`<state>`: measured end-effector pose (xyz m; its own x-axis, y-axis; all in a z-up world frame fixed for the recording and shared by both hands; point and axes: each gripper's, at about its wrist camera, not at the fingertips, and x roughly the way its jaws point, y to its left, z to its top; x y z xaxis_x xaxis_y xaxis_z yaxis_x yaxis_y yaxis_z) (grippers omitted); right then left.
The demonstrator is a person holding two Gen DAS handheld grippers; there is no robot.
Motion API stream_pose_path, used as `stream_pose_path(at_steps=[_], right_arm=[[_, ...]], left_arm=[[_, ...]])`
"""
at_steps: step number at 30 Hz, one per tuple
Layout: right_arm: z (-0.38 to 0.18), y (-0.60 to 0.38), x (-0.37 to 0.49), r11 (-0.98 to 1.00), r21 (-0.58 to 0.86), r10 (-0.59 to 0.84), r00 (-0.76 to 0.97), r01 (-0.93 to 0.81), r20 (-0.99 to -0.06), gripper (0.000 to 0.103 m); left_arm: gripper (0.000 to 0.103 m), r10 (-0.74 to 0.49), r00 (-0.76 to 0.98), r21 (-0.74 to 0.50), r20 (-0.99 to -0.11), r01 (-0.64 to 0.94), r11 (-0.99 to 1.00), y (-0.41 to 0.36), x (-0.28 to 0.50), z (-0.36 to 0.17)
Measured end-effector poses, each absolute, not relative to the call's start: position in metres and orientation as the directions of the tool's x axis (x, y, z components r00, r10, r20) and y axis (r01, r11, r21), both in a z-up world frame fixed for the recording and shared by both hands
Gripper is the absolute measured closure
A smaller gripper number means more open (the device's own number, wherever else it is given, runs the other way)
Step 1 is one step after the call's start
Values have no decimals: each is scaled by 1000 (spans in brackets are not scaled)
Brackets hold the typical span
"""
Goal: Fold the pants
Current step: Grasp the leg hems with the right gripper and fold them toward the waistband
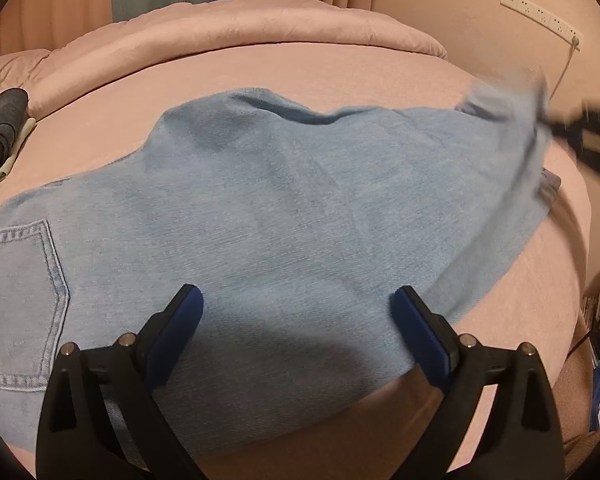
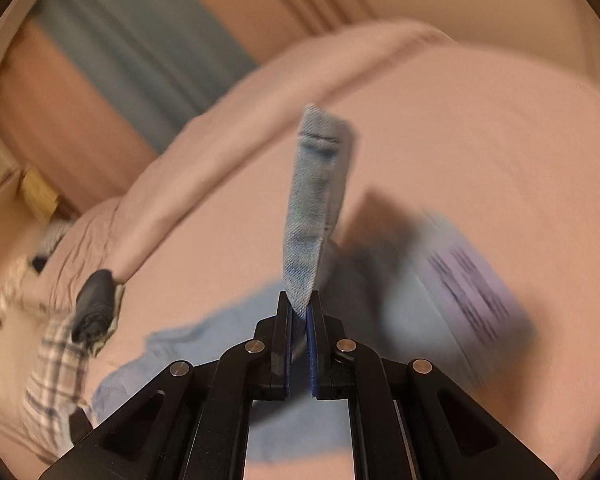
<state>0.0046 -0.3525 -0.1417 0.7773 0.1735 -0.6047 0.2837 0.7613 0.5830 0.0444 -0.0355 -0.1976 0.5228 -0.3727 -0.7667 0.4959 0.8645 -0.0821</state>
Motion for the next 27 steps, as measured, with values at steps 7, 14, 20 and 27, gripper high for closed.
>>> stream_pose_path(at_steps=[7,14,20,27], right_arm=[[-222,-392,-23,464,810,288,803,358,-521,77],[-215,-405,-8,490,788,202,830,374,-520,59],[-207,-413,-17,563,732,154,822,384,-549,97],[-224,-424,-12,577,709,221,758,406,-614,99]], left_arm=[[6,-405,458,-178,-791,461,869,-28,64,-185],[6,-424,445,-248,-789,401,882,-28,54,-182],[7,-386,444,-206,-809,401,892,-36,57,-183],[7,-388,424,-215,-818,400,891,-33,60,-178]])
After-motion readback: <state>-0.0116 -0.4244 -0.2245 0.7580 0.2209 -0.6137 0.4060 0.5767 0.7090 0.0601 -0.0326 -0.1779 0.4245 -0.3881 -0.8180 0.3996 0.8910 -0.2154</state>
